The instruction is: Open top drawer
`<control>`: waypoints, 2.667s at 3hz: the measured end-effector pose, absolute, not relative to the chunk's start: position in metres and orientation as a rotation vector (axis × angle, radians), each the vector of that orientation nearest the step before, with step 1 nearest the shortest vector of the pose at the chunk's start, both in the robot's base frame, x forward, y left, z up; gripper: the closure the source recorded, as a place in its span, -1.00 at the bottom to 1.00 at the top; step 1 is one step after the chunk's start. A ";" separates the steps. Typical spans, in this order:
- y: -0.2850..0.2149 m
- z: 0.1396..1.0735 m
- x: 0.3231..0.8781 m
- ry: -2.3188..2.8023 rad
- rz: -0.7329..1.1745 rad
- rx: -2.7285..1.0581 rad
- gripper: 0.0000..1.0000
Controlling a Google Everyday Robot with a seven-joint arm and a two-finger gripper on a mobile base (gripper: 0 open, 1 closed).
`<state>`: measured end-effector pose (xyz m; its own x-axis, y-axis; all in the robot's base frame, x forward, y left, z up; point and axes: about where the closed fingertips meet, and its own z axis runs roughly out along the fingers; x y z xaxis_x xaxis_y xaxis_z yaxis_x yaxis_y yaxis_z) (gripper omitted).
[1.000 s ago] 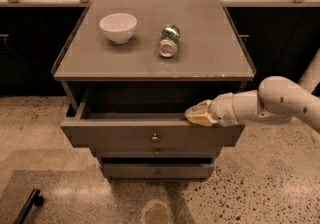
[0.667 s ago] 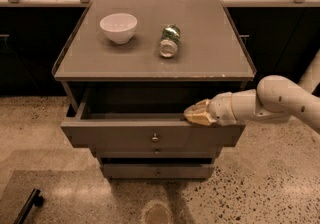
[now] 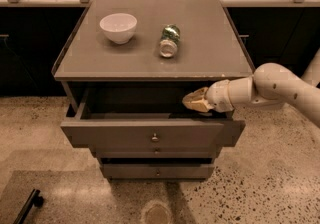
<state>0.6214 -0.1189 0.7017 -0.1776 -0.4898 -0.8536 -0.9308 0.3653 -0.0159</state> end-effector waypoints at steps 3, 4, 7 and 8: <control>-0.090 0.646 0.622 1.883 0.757 -1.272 1.00; -0.087 0.637 0.610 1.921 0.769 -1.323 1.00; -0.089 0.639 0.564 1.947 0.784 -1.331 1.00; -0.089 0.639 0.565 1.947 0.784 -1.331 1.00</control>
Offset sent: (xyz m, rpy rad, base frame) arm 0.0022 0.0371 -0.0825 0.0126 0.1284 0.0073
